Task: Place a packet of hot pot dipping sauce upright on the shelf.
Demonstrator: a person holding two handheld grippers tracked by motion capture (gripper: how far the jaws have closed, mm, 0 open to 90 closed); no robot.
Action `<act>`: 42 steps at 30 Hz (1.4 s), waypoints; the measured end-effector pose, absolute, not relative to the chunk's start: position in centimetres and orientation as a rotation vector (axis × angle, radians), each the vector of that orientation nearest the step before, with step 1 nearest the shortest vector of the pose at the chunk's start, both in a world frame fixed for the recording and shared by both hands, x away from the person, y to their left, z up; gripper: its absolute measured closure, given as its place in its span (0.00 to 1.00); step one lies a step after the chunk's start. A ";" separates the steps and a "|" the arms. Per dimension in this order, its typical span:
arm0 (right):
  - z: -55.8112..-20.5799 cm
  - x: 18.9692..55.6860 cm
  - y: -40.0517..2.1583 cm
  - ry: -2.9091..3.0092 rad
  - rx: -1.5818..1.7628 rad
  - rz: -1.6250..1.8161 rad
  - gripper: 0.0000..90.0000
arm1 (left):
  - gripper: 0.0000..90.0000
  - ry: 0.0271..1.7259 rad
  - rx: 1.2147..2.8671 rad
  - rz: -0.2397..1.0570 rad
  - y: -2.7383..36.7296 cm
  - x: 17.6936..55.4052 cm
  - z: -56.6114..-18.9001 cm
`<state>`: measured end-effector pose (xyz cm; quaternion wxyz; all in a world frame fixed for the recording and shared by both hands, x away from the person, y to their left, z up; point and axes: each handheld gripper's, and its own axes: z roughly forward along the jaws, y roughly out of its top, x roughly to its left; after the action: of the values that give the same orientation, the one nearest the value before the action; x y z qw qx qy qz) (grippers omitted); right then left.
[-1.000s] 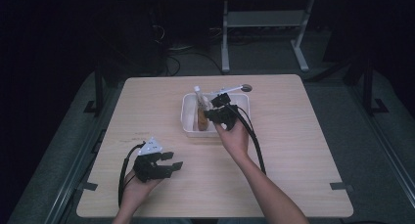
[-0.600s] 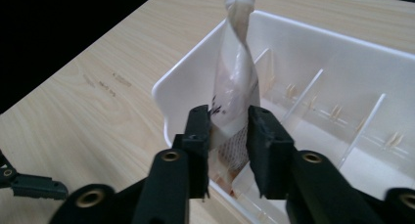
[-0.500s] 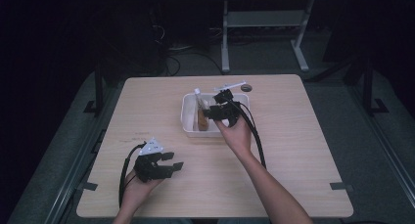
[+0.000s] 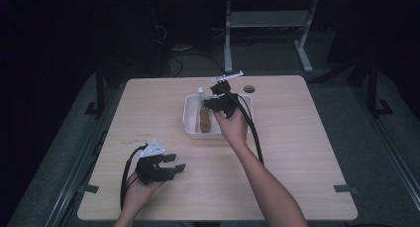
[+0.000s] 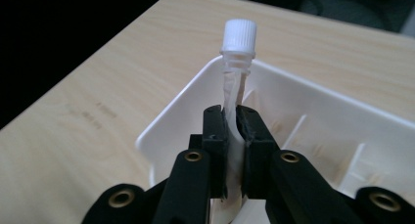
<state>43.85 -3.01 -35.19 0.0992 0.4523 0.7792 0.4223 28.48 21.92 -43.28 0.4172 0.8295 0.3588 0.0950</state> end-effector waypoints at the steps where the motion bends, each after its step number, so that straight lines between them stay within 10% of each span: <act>1: -35.2 43.8 -2.9 2.289 1.349 1.253 0.93 | 0.48 0.900 2.082 0.239 21.9 28.5 -43.3; 12: -35.6 43.8 -2.4 2.149 1.446 1.308 0.95 | 0.48 0.902 2.079 0.243 22.1 28.5 -43.2; 42: -36.0 39.8 -9.6 2.335 1.326 1.476 0.55 | 0.45 0.912 2.099 0.272 22.1 28.5 -43.2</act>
<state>39.77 -9.64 -36.00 0.0385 0.4325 0.7614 0.4813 28.51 22.08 -43.22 0.4062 0.8323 0.3615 0.1079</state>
